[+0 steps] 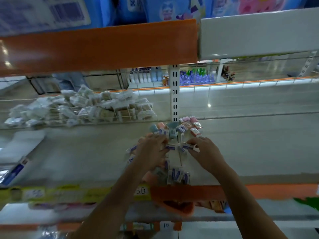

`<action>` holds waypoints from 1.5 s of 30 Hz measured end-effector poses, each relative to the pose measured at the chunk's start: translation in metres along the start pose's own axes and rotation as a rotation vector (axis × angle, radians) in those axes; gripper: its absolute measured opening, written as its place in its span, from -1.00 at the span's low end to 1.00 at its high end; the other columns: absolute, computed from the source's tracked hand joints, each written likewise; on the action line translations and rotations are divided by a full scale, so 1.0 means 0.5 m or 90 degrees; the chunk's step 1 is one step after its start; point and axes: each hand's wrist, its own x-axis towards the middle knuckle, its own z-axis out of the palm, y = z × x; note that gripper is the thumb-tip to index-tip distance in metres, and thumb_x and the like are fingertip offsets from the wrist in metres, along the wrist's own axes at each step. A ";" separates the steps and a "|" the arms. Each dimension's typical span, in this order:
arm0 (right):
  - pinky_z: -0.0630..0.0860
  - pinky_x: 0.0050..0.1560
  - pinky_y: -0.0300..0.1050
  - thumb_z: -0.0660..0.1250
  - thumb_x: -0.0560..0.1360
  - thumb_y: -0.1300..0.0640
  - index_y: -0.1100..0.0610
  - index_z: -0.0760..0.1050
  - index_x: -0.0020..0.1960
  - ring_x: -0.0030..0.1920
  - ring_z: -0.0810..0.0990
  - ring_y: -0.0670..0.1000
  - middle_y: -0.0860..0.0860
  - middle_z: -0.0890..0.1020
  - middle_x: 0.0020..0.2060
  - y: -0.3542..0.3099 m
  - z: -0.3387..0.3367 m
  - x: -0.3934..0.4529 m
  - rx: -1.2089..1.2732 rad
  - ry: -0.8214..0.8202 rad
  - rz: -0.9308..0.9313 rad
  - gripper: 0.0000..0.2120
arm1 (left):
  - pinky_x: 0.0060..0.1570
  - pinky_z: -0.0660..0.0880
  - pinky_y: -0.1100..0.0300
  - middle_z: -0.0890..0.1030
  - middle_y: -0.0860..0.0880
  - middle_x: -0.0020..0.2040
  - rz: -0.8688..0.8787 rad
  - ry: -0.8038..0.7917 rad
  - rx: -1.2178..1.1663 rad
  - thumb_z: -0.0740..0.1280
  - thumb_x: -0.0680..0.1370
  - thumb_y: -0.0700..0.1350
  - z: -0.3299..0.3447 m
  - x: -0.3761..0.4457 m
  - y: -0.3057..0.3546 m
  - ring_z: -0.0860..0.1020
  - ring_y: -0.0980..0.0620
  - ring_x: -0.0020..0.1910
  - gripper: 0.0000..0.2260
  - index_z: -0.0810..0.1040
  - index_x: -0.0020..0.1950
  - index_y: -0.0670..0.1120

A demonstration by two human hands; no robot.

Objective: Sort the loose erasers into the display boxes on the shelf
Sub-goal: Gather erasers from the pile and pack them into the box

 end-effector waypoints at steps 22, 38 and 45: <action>0.38 -0.10 -0.17 0.32 0.48 0.20 0.08 0.56 0.07 -0.02 0.51 0.03 0.00 0.60 -0.07 -0.686 0.327 -0.003 0.101 -0.094 -0.288 -0.82 | -0.01 0.46 0.09 0.58 -0.05 0.00 -0.256 0.135 0.019 0.38 0.49 -0.06 -0.322 -0.471 -0.565 0.51 -0.05 0.03 -0.80 0.58 0.10 -0.05; 0.29 -0.05 -0.25 0.32 0.48 0.19 0.10 0.55 0.13 0.13 0.43 0.02 0.02 0.52 0.02 -0.907 0.556 0.131 0.018 -0.103 -0.266 -0.77 | -0.03 0.47 0.12 0.56 0.02 0.10 -0.274 0.122 0.017 0.37 0.51 -0.02 -0.382 -0.518 -0.867 0.46 0.01 0.11 -0.74 0.56 0.18 0.01; 0.37 -0.02 -0.18 0.31 0.48 0.16 0.06 0.55 0.11 0.10 0.45 0.02 0.00 0.53 0.01 -0.916 0.593 0.200 -0.110 -0.142 -0.214 -0.79 | 0.07 0.45 0.14 0.57 0.04 0.17 -0.197 0.088 0.000 0.37 0.50 -0.02 -0.387 -0.439 -0.959 0.47 0.02 0.17 -0.74 0.57 0.18 0.00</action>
